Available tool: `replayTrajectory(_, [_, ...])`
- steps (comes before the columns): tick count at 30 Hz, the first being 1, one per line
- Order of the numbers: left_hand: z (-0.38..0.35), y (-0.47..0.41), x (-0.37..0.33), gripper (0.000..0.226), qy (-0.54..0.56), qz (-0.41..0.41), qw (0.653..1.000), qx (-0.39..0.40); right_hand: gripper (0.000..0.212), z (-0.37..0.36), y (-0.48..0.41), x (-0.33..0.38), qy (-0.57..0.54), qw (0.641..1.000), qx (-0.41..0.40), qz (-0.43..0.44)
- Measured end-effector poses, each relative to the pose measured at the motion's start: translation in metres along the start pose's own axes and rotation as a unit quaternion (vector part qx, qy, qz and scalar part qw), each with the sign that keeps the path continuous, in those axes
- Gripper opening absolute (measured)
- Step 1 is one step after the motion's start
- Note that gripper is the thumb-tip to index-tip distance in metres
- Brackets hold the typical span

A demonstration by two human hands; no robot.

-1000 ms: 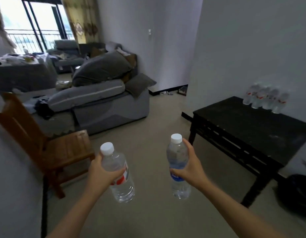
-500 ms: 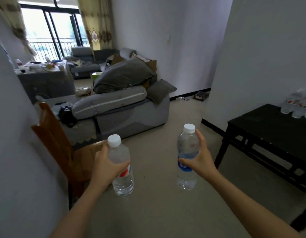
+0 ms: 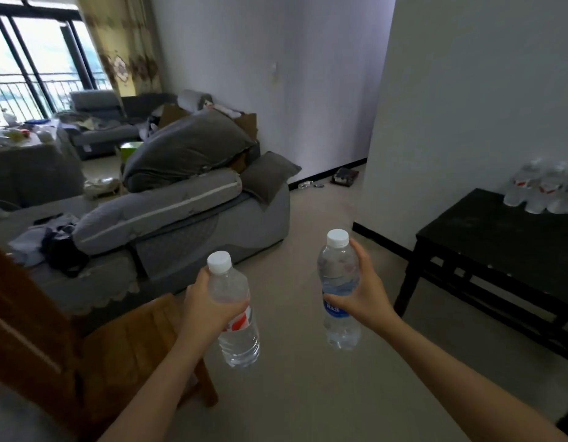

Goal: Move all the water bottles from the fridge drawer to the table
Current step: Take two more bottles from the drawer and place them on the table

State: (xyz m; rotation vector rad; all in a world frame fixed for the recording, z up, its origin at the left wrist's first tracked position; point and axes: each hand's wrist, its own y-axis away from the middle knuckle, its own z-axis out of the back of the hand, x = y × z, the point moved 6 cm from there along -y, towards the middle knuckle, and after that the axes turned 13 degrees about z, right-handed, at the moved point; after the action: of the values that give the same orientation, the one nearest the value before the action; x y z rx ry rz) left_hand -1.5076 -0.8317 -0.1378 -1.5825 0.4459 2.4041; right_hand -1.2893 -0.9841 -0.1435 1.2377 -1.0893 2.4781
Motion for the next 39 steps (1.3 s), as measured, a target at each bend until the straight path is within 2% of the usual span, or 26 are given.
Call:
replayTrajectory(3, [-0.013,-0.048,-0.021,0.045,-0.001,-0.021,1.0,0.0,0.1,-0.004,-0.04,-0.023,0.002,1.0,-0.012,-0.002])
replayTrajectory(11, [-0.051,-0.16,-0.059,0.058,-0.008,-0.038,0.998,0.049,0.1,0.0,-0.114,-0.077,0.036,0.998,-0.046,-0.026])
replayTrajectory(15, [-0.079,-0.218,-0.082,0.044,0.014,-0.044,0.996,0.08,0.101,0.004,-0.153,-0.106,0.079,0.994,-0.071,-0.032])
replayTrajectory(22, [-0.125,-0.336,-0.128,0.048,0.027,-0.123,0.98,0.151,0.102,0.007,-0.24,-0.159,0.116,0.984,-0.127,-0.046])
replayTrajectory(27, [-0.161,-0.431,-0.158,0.054,0.02,-0.148,0.971,0.187,0.104,0.008,-0.297,-0.186,0.149,0.97,-0.181,-0.063])
replayTrajectory(30, [-0.184,-0.466,-0.163,0.056,0.008,-0.16,0.969,0.188,0.105,0.013,-0.308,-0.199,0.149,0.966,-0.195,-0.083])
replayTrajectory(39, [-0.294,-0.534,-0.164,0.051,0.005,-0.157,0.949,0.273,0.106,0.045,-0.329,-0.277,0.194,0.94,-0.227,-0.167])
